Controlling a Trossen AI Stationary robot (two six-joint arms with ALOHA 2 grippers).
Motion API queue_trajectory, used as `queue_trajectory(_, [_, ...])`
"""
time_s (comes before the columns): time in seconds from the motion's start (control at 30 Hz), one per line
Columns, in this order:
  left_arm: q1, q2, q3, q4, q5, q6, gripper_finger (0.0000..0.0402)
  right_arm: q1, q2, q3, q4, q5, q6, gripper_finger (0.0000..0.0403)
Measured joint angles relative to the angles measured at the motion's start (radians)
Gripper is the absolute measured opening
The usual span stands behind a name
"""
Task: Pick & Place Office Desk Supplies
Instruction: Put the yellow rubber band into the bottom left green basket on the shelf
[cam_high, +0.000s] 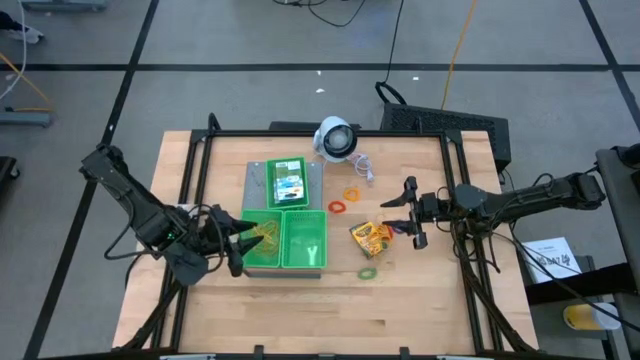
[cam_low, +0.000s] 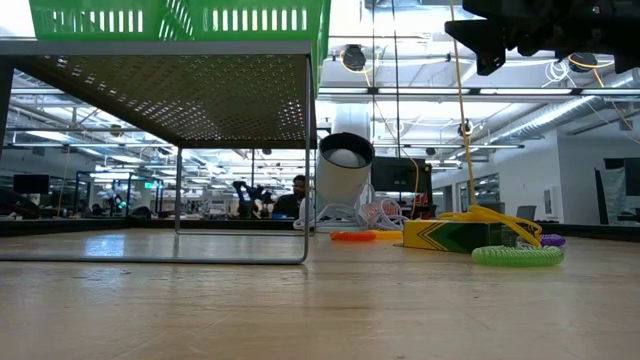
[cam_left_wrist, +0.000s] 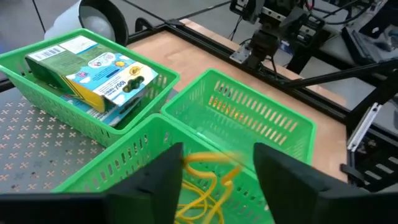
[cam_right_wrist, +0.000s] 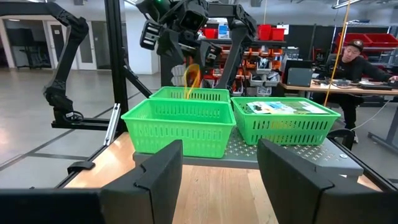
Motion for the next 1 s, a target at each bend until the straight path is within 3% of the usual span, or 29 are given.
queue_trajectory(0.3, [0.001,-0.105,0.001,0.006,-0.017,0.005,0.0274,0.0,0.0,0.0,-0.007,0.0,0.0,0.0196])
queue_trajectory(0.47, [0.001,-0.173,0.002,0.006,-0.137,0.111,0.0279,0.0,0.0,0.0,-0.008,0.0,0.0,0.0196])
queue_trajectory(0.67, [0.008,-0.173,0.001,0.002,-0.265,0.232,0.0274,0.0,0.001,0.0,-0.032,0.001,0.001,0.0196])
queue_trajectory(0.77, [0.04,-0.154,0.0,0.003,-0.216,0.261,0.0275,0.0,0.006,0.0,-0.063,0.031,0.0,0.0196])
queue_trajectory(1.0, [0.138,-0.102,-0.001,0.065,0.009,0.345,0.0254,0.009,0.049,0.0,-0.169,0.046,0.002,0.0196])
